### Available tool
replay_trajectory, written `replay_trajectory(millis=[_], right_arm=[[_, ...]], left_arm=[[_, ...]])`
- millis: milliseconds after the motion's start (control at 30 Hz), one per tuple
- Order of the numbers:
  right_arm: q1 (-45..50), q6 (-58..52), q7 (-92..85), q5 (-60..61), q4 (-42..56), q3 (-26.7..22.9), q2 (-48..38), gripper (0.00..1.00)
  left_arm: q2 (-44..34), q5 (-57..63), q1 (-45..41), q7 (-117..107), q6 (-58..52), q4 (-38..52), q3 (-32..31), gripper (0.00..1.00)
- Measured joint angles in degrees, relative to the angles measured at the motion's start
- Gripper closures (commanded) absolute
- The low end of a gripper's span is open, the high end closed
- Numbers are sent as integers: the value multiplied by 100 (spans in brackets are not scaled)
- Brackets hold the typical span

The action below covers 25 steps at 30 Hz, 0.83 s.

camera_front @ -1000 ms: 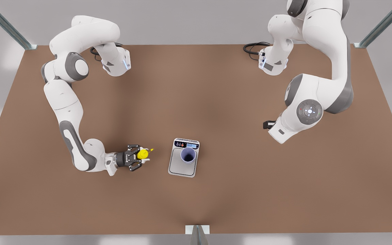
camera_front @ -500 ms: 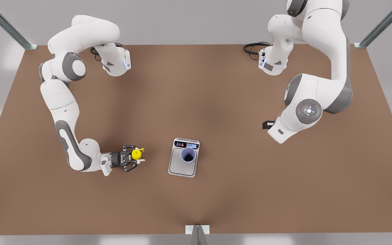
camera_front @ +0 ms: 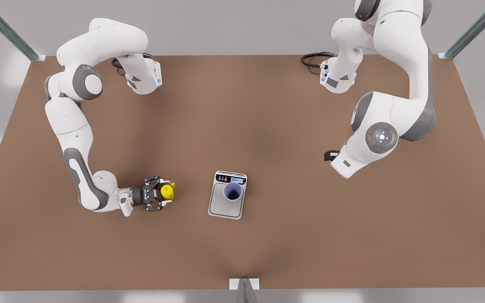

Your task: Move cup to the weight, pick up sauce bottle, pour sauce

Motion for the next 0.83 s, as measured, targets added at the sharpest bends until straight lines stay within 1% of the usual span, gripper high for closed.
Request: replay_trajectory(millis=[167, 267, 300, 333, 400, 467, 500, 533, 567, 600, 633, 667, 700, 767, 833], right_arm=[[-211, -22, 5, -288, 5, 0, 0, 0], [-692, -449, 683, -1074, 186, 2, -116, 0], [-879, -1012, 1731, -1703, 742, 25, -217, 0], [-885, -1594, 2819, -2173, 1582, 37, -344, 0], [-557, -1711, 4888, -3017, 2654, 35, -802, 0], [157, -1421, 6801, -3878, 2928, 31, -1682, 0], [561, -1023, 7537, -4556, 2846, 3, -2370, 0], [997, -856, 8779, -5365, 2730, 4, -2808, 0], [1191, -814, 9997, -6028, 2284, 2, -3335, 0], [1202, -578, 10869, -6364, 1662, 0, -3859, 0], [1222, -557, 12106, -6459, 1223, 1, -4258, 0], [1229, -576, 12591, -6632, 864, -72, -4520, 0], [1290, -688, 13098, -6722, 786, -87, -4615, 0], [1233, -788, 13234, -6728, 790, -97, -4628, 0], [1221, -800, 14247, -6862, 800, -96, -4711, 0]], left_arm=[[0, 2, 0, 0, 0, 0, 0, 0], [9, 2, 0, 0, 18, 0, 0, 0], [9, 2, 0, 0, 18, 0, 0, 0], [9, 2, 0, 0, 18, 0, 0, 0], [9, 2, 0, 0, 34, 0, 0, 0], [9, 2, 0, 0, 43, 0, 0, 0], [9, 2, 0, 0, 52, 0, 0, 0], [9, 2, 0, 0, 53, 0, 0, 0], [9, 4, 2, 5, 53, 0, 0, 0], [9, 6, 11, 9, 53, 0, 0, 0], [9, 7, 8, 9, 53, 0, 0, 0], [9, 8, 19, 9, 53, 0, 0, 0], [9, 9, 18, 9, 53, 0, 0, 0], [9, 10, 18, 9, 53, 0, 0, 0], [9, 10, 18, 9, 53, 0, 0, 0]])
